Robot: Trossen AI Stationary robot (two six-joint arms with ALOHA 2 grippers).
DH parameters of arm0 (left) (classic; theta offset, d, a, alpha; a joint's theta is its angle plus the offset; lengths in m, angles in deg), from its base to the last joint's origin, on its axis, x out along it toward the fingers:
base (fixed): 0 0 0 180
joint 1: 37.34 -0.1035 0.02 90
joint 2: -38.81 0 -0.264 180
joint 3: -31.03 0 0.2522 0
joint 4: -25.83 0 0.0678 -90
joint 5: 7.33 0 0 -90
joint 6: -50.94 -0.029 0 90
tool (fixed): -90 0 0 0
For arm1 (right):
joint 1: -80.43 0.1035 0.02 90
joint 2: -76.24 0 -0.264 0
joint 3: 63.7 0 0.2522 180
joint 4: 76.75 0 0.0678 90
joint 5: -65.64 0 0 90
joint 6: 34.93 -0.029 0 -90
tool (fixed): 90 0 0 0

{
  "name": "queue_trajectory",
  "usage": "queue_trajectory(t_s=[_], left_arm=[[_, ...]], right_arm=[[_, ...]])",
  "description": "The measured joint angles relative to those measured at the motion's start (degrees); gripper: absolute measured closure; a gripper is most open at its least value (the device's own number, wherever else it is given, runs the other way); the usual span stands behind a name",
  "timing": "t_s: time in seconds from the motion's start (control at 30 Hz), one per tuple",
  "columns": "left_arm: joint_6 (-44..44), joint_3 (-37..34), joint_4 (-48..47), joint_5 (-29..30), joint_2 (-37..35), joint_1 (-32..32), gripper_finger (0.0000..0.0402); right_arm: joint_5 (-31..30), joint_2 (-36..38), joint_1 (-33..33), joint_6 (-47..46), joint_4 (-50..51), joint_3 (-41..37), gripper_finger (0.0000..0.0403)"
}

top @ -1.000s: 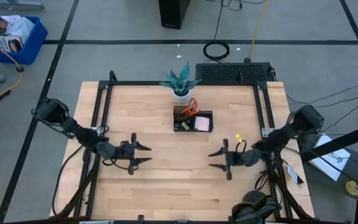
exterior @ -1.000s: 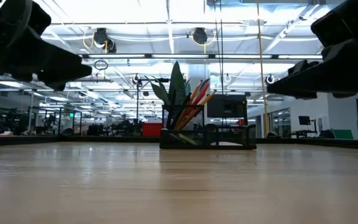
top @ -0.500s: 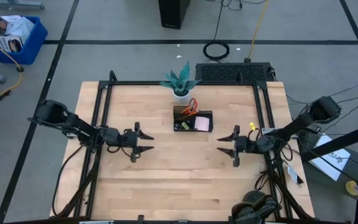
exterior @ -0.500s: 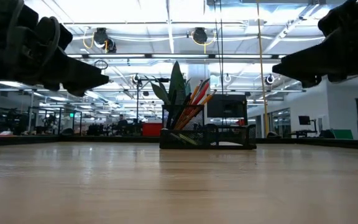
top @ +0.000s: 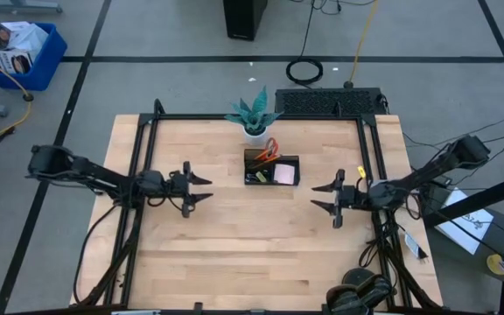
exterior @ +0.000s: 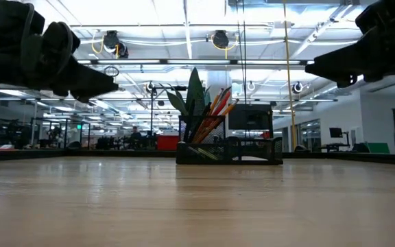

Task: Pick and place office supplies into organizer
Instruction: Return to Home Position

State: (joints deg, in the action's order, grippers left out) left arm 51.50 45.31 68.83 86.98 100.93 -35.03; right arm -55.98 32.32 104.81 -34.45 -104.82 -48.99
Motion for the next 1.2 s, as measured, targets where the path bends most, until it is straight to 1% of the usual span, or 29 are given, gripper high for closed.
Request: queue_trajectory(t_s=[0.07,0.27,0.37,0.53,0.73,0.83,0.9,1.07,1.2], left_arm=[[-0.35,0.02,-3.12,-0.02,-4.12,-0.49,0.0206],[-0.24,0.02,-18.21,-0.92,-18.45,-1.18,0.0206],[-0.22,0.02,-25.11,-1.31,-25.62,-1.16,0.0206],[-0.35,0.02,-31.63,-1.32,-34.61,-0.67,0.0206],[-0.31,0.02,-41.86,-1.29,-42.77,-0.33,0.0206],[-0.28,0.02,-45.62,-1.29,-46.58,-0.33,0.0206],[-0.41,0.03,-47.46,-1.29,-49.09,-0.33,0.0206],[-1.22,0.09,-54.80,-0.20,-54.85,-0.35,0.0206],[-2.62,0.24,-55.82,-1.57,-57.64,-0.30,0.0206]], right_arm=[[-0.03,3.70,0.00,-0.11,3.66,0.00,0.0231],[-0.08,14.57,0.02,-0.19,11.90,-0.03,0.0233],[-0.08,19.72,0.02,-0.50,17.62,-0.04,0.0234],[-0.08,26.52,0.02,-1.75,25.72,-0.07,0.0234],[-0.38,33.40,0.02,-1.01,32.28,-0.08,0.0230],[-3.87,36.81,0.04,-1.96,36.42,-0.09,0.0230],[-5.88,38.03,0.02,-2.19,36.65,-0.05,0.0230],[-5.81,40.29,0.13,-0.69,37.01,-0.04,0.0230],[-5.91,41.97,0.13,0.23,37.19,-0.04,0.0231]])
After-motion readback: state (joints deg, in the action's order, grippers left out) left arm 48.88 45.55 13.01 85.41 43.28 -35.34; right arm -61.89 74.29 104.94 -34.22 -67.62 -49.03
